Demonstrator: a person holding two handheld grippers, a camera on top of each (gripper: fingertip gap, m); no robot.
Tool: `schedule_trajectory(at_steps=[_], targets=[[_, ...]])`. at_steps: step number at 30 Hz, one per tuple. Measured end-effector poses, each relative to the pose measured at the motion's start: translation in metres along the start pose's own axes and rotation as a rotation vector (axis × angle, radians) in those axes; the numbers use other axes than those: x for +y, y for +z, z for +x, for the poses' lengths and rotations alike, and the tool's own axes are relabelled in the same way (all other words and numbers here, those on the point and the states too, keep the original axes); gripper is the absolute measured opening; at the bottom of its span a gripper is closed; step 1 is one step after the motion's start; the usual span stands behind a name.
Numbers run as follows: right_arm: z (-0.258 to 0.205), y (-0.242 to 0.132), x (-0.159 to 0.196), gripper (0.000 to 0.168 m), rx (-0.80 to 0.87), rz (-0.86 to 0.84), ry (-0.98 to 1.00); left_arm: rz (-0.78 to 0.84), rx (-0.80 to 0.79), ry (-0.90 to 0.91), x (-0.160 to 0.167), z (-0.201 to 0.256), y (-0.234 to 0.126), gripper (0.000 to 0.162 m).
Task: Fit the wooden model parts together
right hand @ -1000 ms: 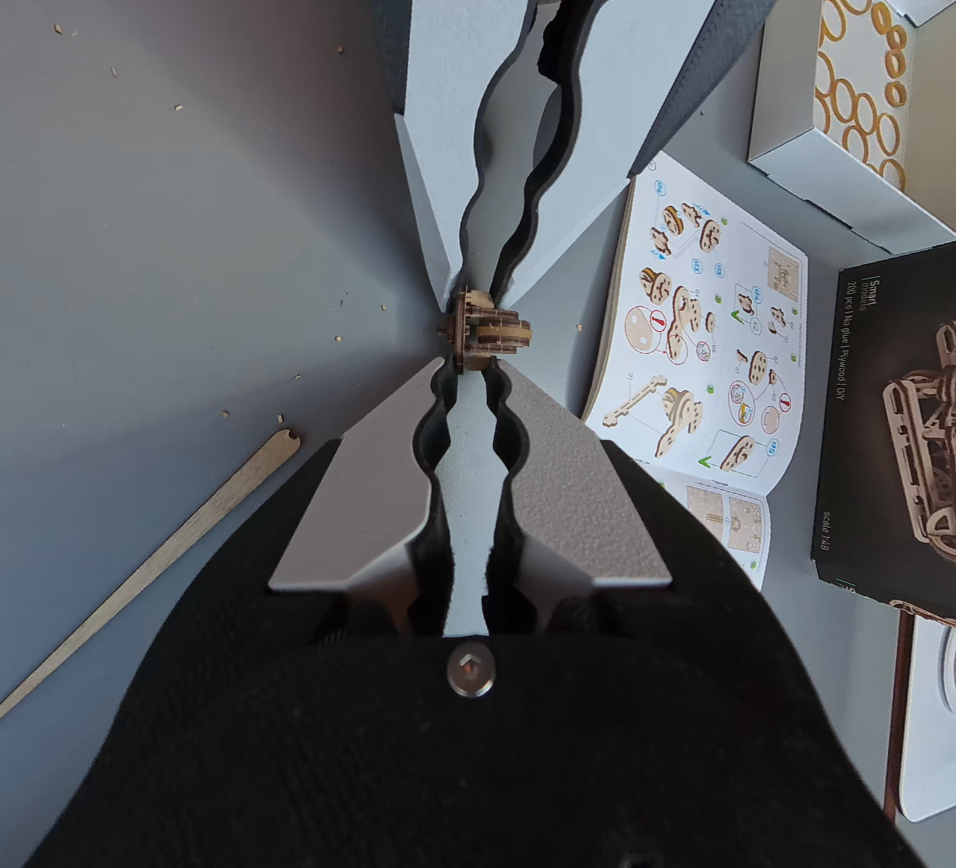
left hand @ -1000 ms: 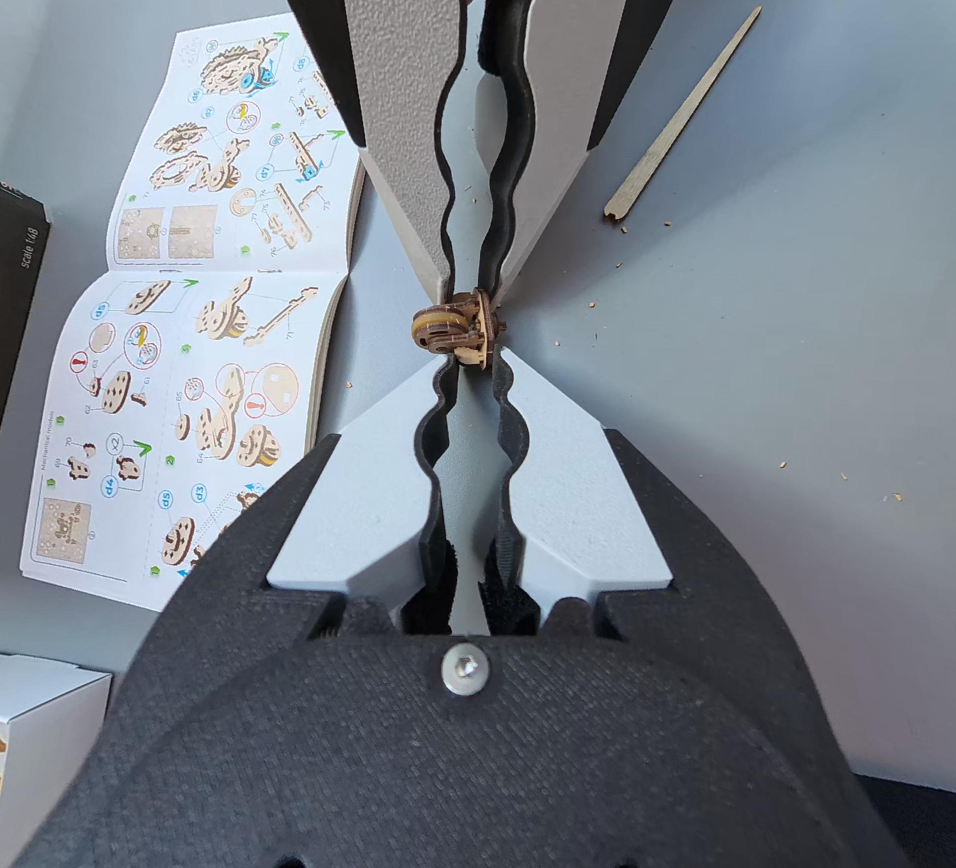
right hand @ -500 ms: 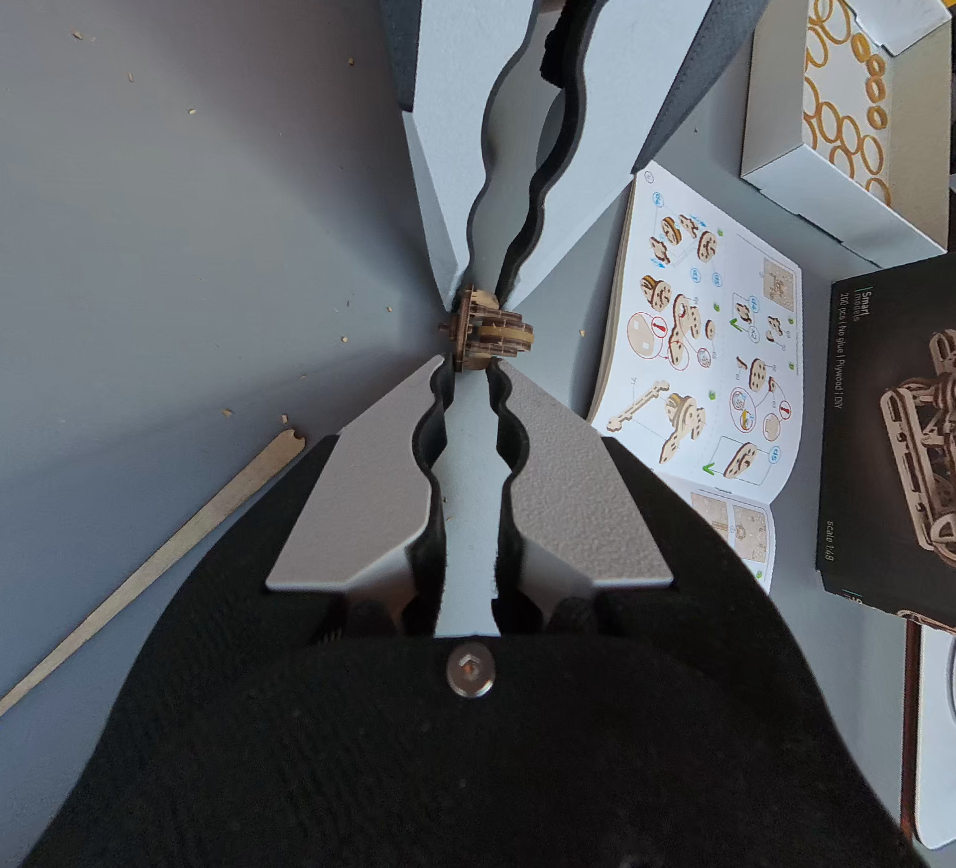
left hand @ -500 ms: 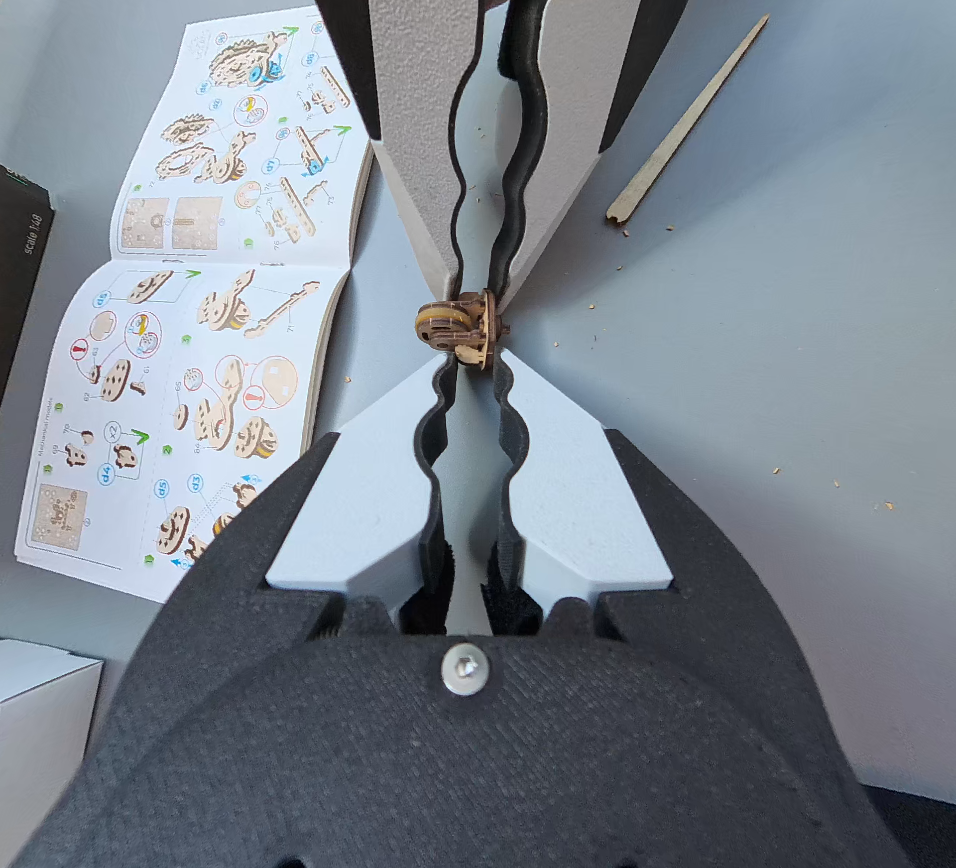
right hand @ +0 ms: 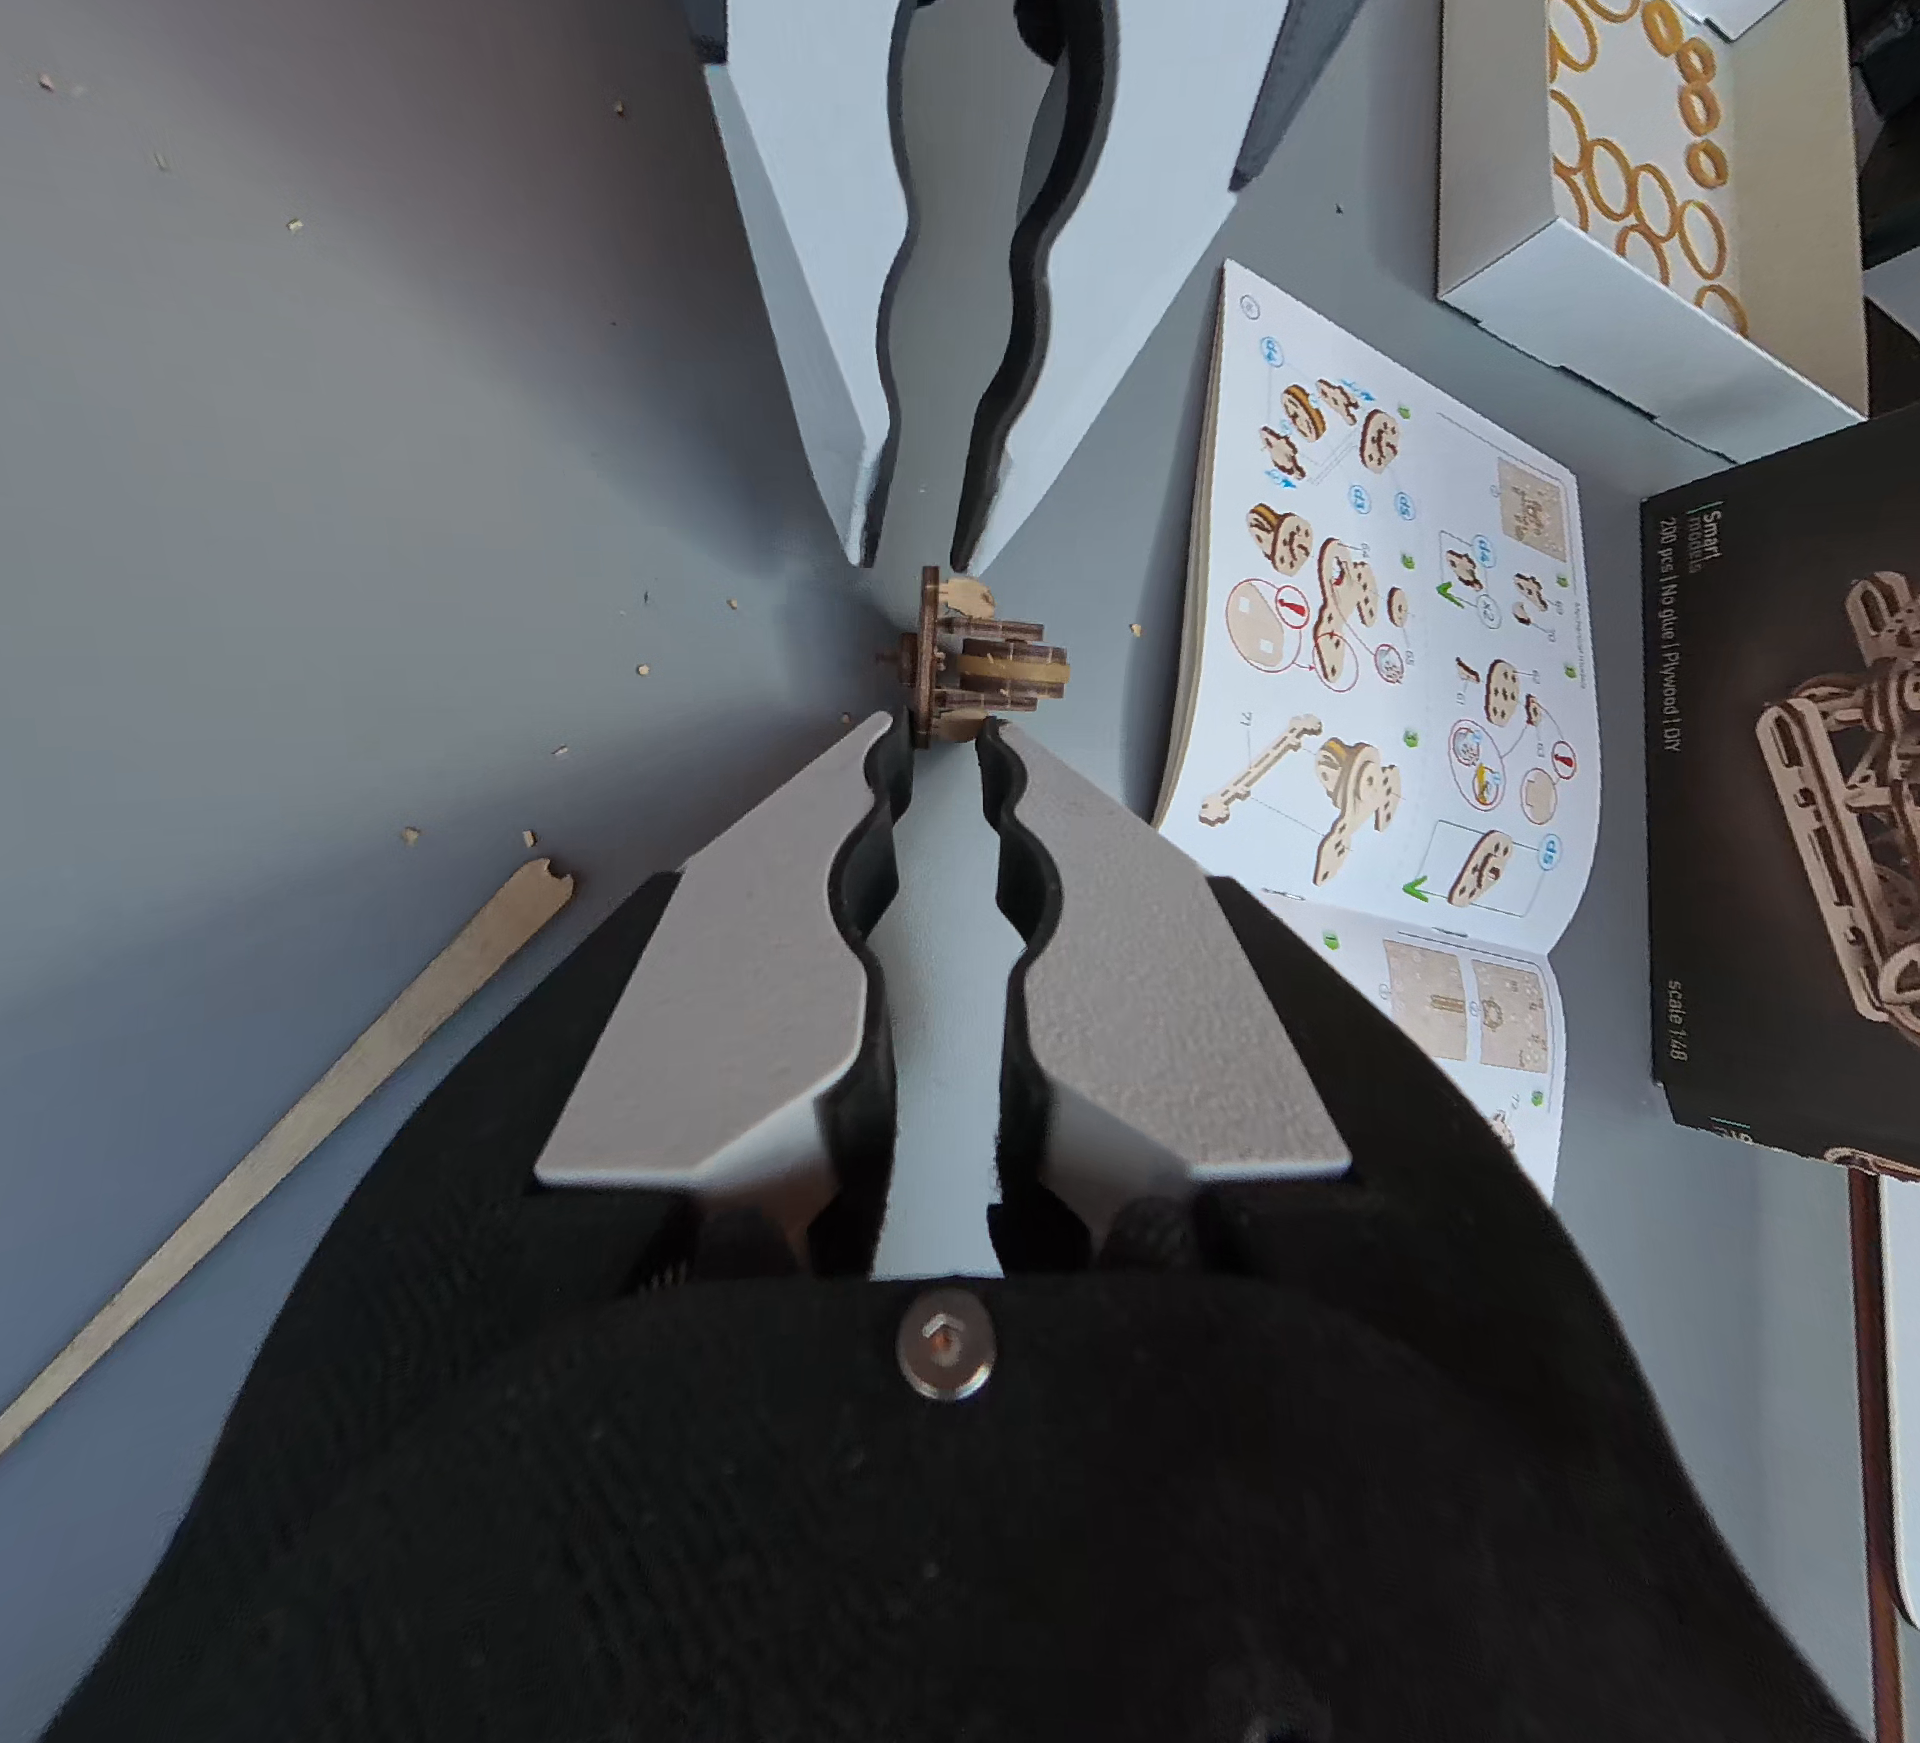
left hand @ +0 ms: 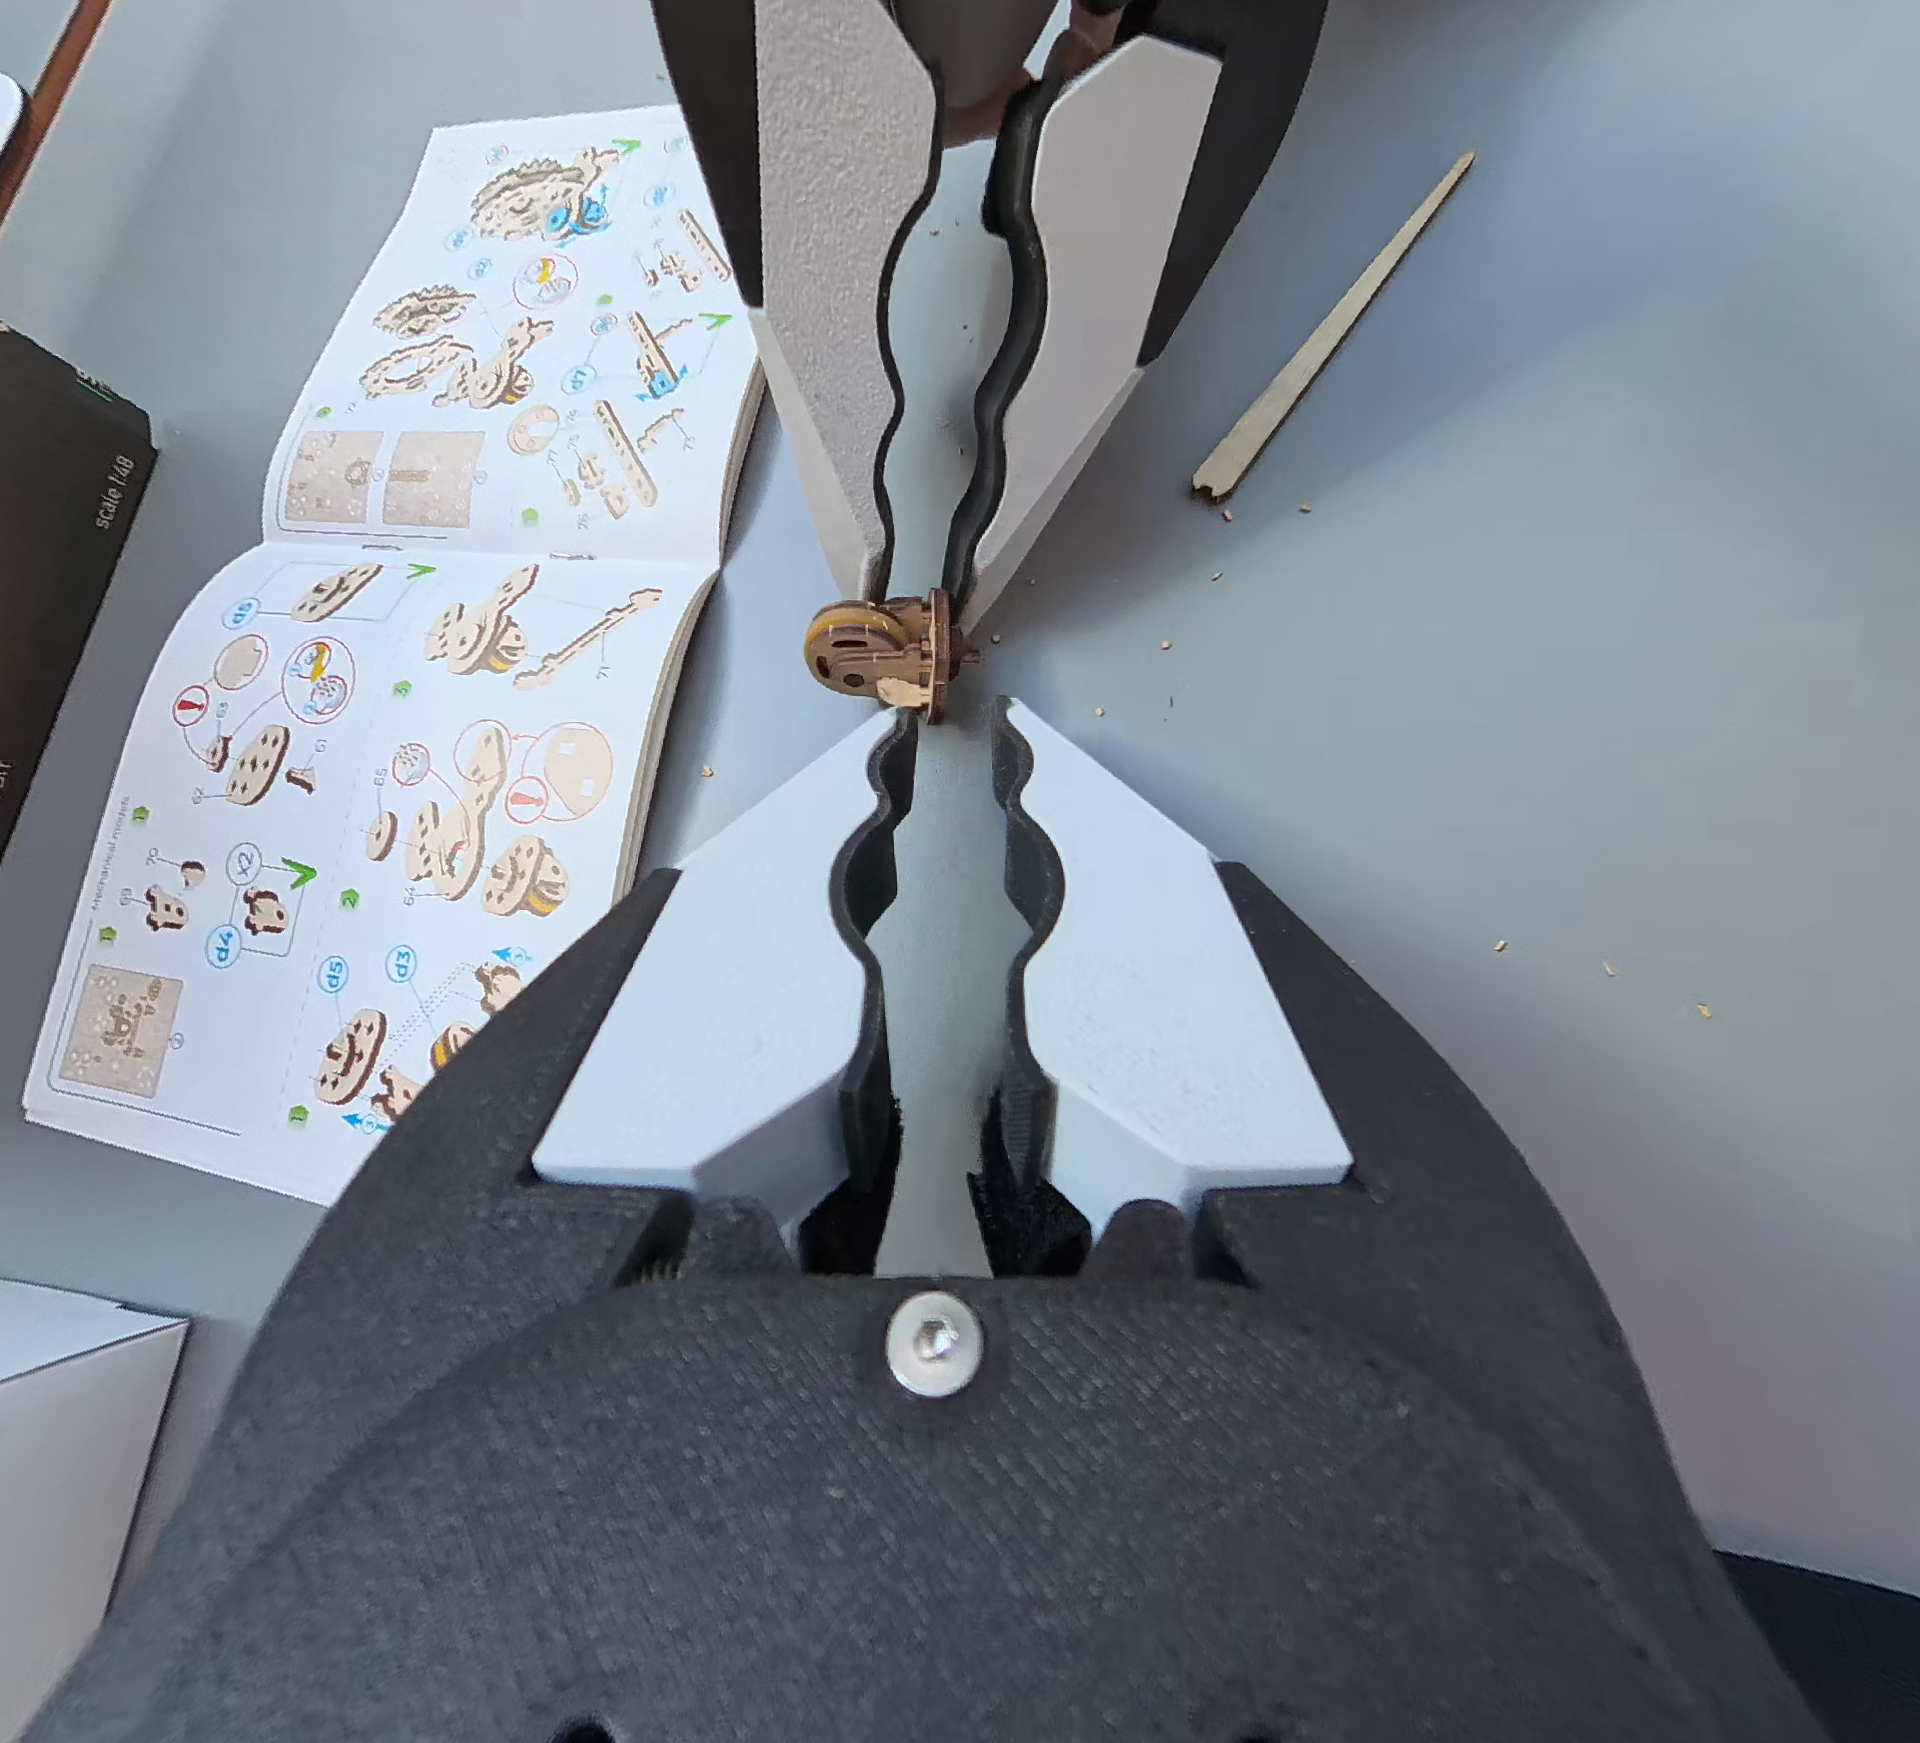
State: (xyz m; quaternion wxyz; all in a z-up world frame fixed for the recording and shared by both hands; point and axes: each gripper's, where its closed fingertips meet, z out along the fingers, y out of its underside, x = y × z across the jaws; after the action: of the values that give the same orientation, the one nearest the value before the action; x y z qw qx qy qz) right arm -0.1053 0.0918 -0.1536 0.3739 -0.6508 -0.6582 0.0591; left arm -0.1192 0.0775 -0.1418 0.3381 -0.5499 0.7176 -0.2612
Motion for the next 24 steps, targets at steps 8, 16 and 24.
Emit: schedule_trajectory(at_steps=[8,16,24], targets=[[0.004,0.001,0.001,0.011,0.035,-0.015,0.000,0.042,-0.055,-0.002,-0.008,-0.007,-0.001,0.017],[0.004,0.004,-0.003,0.011,0.110,-0.065,-0.079,-0.006,-0.113,0.002,-0.001,-0.014,0.003,0.017],[0.005,0.004,-0.005,0.011,0.126,-0.057,-0.096,-0.012,-0.119,0.039,0.001,-0.014,0.003,0.013]])
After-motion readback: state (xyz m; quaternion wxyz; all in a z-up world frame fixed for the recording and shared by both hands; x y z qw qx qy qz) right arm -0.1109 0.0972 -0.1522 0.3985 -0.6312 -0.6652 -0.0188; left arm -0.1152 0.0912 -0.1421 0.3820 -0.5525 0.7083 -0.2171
